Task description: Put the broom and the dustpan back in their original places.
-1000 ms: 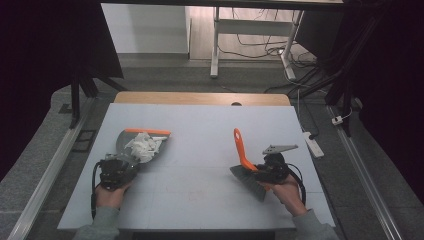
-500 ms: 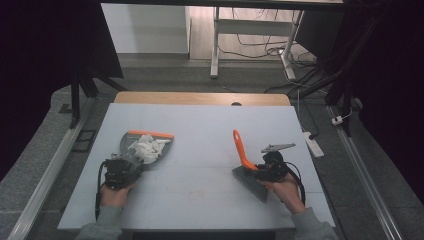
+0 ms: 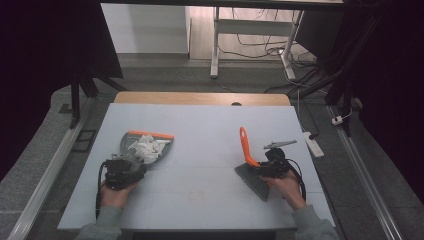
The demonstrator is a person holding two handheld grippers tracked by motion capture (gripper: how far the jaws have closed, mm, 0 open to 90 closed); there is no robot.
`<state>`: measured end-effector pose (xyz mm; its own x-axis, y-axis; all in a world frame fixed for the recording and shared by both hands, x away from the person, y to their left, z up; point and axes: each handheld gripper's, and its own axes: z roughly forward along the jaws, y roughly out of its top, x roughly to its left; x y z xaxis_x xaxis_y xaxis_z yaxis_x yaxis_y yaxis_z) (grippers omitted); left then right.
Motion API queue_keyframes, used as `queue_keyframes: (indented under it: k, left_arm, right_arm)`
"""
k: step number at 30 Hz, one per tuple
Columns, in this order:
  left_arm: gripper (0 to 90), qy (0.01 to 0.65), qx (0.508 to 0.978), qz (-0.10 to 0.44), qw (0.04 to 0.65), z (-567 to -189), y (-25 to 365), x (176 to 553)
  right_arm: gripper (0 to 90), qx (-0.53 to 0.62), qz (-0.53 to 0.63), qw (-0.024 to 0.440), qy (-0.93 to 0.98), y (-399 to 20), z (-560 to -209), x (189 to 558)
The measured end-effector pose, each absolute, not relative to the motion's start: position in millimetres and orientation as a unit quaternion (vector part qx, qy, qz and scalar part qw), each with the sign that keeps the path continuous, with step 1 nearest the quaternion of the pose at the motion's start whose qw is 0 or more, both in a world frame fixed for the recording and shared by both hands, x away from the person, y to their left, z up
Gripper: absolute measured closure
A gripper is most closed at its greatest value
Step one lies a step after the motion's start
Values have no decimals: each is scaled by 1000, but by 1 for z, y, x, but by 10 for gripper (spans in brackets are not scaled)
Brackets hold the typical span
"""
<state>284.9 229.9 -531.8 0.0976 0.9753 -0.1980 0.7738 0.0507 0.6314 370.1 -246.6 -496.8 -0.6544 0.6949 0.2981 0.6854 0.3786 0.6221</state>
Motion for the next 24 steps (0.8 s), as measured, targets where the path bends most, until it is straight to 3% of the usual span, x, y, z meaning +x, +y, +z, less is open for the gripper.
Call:
queue_keyframes:
  k: [7,24]
  left_arm:
    - [220,644,673,183,314,-524,229,279]
    - [207,609,699,208,312,-512,227,270]
  right_arm:
    - [639,418,361,19,834,-250,-500,375]
    - [484,440,321,39,838,-252,-509,385]
